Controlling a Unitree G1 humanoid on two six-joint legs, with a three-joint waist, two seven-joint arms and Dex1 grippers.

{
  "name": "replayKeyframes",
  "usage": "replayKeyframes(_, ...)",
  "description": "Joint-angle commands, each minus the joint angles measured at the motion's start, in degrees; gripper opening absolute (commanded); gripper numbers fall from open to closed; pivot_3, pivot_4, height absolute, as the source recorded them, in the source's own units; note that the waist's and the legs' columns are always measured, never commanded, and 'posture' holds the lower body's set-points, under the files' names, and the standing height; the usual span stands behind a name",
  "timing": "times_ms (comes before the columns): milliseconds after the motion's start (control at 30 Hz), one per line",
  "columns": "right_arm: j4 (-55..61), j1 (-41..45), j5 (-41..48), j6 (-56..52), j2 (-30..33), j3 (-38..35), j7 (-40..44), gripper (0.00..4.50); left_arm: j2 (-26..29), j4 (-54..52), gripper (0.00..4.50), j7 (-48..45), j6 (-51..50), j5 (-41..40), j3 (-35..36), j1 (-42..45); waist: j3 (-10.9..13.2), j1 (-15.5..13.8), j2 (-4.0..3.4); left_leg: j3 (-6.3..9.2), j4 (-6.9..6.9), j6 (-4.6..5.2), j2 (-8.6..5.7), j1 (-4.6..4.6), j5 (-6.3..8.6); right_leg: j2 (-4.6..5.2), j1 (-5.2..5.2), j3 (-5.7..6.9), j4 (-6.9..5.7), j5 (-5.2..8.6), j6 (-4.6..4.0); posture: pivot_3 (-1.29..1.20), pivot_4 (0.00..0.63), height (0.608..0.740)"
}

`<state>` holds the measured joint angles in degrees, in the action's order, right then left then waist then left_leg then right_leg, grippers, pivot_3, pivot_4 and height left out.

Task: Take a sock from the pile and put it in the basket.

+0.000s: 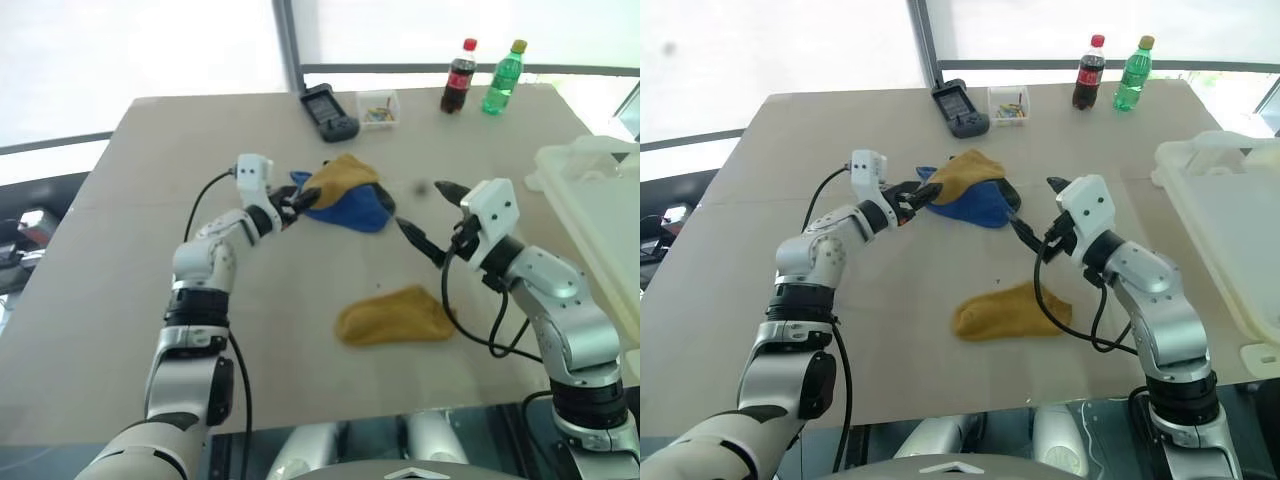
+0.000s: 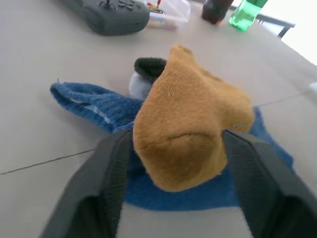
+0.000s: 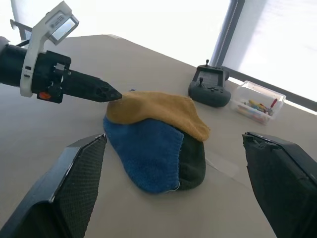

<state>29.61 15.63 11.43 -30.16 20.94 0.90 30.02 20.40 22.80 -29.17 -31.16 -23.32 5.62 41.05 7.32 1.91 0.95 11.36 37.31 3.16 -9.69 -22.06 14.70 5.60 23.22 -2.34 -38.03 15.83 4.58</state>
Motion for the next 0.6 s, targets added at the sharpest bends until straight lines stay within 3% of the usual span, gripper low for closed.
replayKeyframes(33,3.71,-1.05,-0.49,0.5,0.49,-0.41,-2.02,4.5,-0.28,0.56,1.39,-2.02,3.17,2.03,-1.16,1.64,0.0,-0.02,0.0,-0.01,0.0,0.0,-0.01,0.0,0.0,0.01,0.0,-0.01,0.0,0.0,0.0,0.0,0.15,0.74)
replayKeyframes(100,4.25,-1.95,-0.66,1.0,1.07,-0.32,-2.03,4.5,-0.47,0.76,0.38,-2.38,3.32,2.33,-1.07,1.68,0.0,-0.03,0.0,0.0,0.0,0.0,-0.01,0.0,0.0,0.01,0.0,0.0,0.0,0.0,0.0,0.0,0.15,0.74)
replayKeyframes(133,4.47,-2.31,-0.7,1.19,1.37,-0.27,-1.97,4.5,-0.46,0.85,0.09,-2.59,3.32,2.41,-0.95,1.77,0.0,-0.03,0.0,0.01,0.0,0.0,-0.01,0.0,0.0,0.01,0.0,0.0,0.0,0.0,0.0,0.0,0.15,0.74)
replayKeyframes(400,5.66,-4.79,-0.17,2.96,4.47,-0.09,0.01,4.5,0.62,-0.47,0.09,-5.24,1.95,1.72,-0.01,1.73,-0.01,-0.03,0.01,0.01,0.01,0.0,-0.01,0.0,0.0,0.0,0.0,0.0,-0.01,0.0,0.0,0.0,0.15,0.74)
replayKeyframes(600,5.75,-5.35,1.15,2.53,5.72,-1.06,0.79,4.5,5.21,-7.83,0.09,-12.96,-5.06,-3.15,0.95,-2.5,0.0,0.34,0.01,0.0,0.0,0.0,0.0,0.01,0.0,-0.01,0.01,-0.02,-0.01,0.0,0.0,0.0,0.15,0.74)
